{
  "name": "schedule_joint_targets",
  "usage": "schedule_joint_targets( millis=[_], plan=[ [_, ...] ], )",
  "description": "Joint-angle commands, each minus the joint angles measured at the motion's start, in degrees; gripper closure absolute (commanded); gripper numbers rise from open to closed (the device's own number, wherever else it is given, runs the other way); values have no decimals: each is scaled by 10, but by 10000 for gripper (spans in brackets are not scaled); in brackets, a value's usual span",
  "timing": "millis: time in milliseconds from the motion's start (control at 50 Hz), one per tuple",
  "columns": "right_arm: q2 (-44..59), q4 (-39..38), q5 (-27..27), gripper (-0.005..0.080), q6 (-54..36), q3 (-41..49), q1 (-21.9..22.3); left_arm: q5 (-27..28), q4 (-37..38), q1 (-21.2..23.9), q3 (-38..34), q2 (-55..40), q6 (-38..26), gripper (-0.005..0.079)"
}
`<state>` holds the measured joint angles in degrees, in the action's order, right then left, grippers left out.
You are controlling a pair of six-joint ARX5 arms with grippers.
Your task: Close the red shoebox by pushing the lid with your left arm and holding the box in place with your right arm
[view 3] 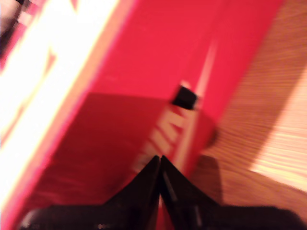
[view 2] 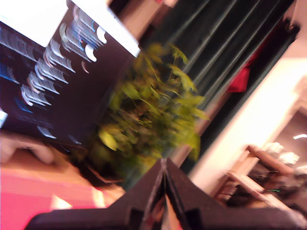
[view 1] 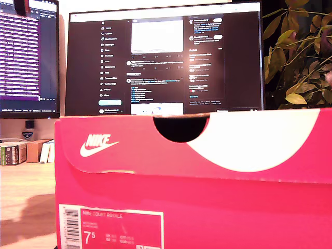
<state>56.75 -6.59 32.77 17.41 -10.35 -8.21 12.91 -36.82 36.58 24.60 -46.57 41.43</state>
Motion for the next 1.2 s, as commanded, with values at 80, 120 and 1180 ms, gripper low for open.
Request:
schedule_joint_targets(
  millis=[80,120,1180],
  plan=[
    [-3,-2,-52,764,-18,-12,25,-1,34,-12,-7,1,-34,761],
    [-3,-2,-66,764,-21,-17,34,-1,42,-13,-6,1,-35,761],
    [68,89,88,764,-67,-152,16,-6,169,-32,-6,2,-164,761]
  ],
)
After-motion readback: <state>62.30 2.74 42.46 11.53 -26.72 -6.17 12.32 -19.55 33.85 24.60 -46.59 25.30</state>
